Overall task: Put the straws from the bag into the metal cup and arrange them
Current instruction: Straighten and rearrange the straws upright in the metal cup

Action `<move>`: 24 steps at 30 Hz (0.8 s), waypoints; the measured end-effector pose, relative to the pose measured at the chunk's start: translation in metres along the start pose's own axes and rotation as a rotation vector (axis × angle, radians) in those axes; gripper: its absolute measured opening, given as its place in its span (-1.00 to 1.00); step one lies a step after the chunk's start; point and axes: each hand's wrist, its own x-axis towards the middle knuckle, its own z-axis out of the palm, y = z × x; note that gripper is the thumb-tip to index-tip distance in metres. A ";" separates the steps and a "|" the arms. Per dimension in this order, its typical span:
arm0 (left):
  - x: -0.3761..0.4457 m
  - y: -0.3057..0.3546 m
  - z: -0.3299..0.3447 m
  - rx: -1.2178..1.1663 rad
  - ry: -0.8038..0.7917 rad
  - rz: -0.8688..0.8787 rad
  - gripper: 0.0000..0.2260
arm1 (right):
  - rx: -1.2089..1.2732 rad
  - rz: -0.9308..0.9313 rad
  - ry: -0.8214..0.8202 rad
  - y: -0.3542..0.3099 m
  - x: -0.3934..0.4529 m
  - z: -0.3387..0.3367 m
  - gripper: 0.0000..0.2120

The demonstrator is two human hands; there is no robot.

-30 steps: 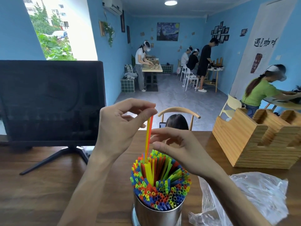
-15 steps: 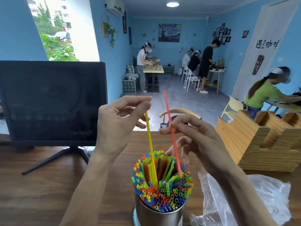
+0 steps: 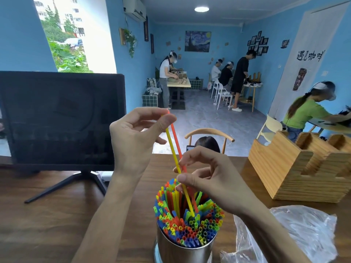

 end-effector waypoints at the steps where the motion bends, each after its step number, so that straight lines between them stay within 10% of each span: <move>1: 0.001 0.000 -0.001 0.005 -0.014 -0.019 -0.81 | -0.022 -0.015 -0.001 -0.002 0.001 -0.001 -0.83; 10: 0.007 0.002 -0.025 0.079 -0.160 -0.215 -0.79 | -0.146 0.026 0.036 -0.018 0.011 -0.036 -0.77; 14: 0.002 -0.004 -0.039 0.267 -0.492 -0.387 -0.85 | -0.150 0.103 0.099 -0.025 0.013 -0.058 -0.83; 20: -0.008 -0.010 -0.030 0.644 -0.928 -0.248 -0.86 | -0.391 0.100 -0.100 -0.033 0.015 -0.057 -0.88; 24: -0.018 -0.014 -0.020 0.632 -0.939 -0.213 -0.87 | -0.233 0.052 0.043 -0.037 0.015 -0.062 -0.76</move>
